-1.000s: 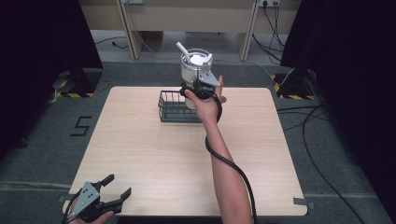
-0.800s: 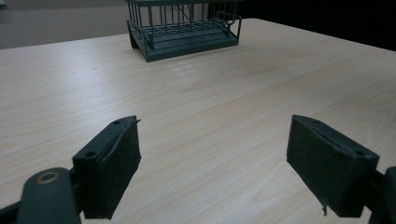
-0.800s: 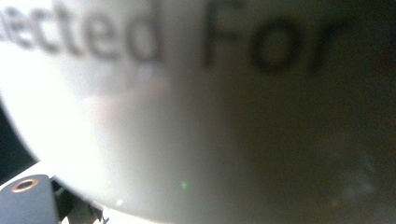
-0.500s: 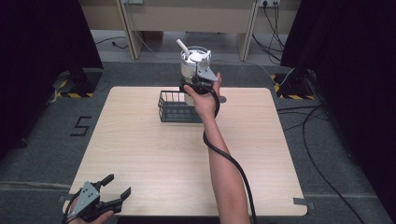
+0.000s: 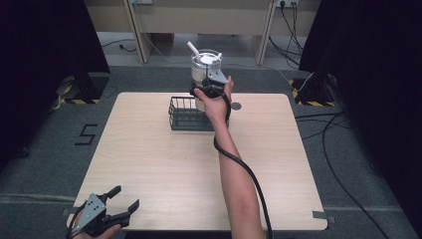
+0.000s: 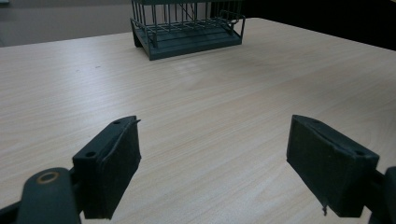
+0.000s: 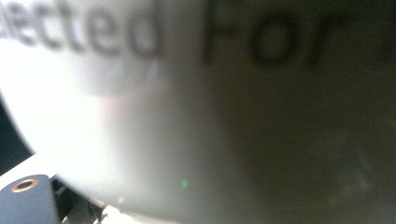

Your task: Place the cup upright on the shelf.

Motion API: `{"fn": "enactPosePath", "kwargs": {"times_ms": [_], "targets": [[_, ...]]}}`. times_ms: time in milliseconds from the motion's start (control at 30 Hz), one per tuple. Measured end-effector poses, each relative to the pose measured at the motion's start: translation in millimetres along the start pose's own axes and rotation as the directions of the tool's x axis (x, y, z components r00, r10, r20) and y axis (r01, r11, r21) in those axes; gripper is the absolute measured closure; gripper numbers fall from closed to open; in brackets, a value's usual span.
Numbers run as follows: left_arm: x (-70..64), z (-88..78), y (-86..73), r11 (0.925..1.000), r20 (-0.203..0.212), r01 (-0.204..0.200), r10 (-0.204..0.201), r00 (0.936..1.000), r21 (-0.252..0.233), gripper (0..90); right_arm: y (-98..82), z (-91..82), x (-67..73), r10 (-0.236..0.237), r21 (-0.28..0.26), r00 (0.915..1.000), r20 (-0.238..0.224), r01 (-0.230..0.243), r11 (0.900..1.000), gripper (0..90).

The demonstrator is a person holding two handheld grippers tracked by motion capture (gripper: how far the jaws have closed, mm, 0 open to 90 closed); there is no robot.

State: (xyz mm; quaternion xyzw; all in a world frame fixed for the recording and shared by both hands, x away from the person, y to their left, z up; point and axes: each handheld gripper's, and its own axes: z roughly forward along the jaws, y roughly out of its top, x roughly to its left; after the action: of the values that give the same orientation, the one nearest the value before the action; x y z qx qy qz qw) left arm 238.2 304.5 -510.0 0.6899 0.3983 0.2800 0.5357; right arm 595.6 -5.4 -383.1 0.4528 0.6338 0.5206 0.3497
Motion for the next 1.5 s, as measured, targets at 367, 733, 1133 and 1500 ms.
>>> {"fn": "enactPosePath", "kwargs": {"times_ms": [367,733,1133,1500], "targets": [[0.4,-0.7,0.2,1.0,-0.001,-0.002,0.002,1.0,0.002,16.7,-10.0,12.0,-2.1,-0.021,0.027,0.9998,0.009,0.02,0.999,10.0],[1.0,-1.2,0.3,1.0,-0.002,0.003,-0.003,1.0,-0.003,16.8,-25.2,22.0,-4.0,-0.003,0.047,0.9997,0.022,0.002,0.999,9.9],[-0.9,-1.0,1.1,1.0,0.011,-0.001,0.001,0.9999,-0.007,16.7,-35.2,27.9,-2.4,-0.008,0.056,0.9993,0.036,0.006,0.998,9.8],[-3.8,-1.2,2.0,0.9999,0.019,-0.013,0.013,0.9997,-0.01,16.8,-43.6,27.8,-3.5,-0.007,0.042,0.9988,0.048,0.005,0.999,9.5]]}}
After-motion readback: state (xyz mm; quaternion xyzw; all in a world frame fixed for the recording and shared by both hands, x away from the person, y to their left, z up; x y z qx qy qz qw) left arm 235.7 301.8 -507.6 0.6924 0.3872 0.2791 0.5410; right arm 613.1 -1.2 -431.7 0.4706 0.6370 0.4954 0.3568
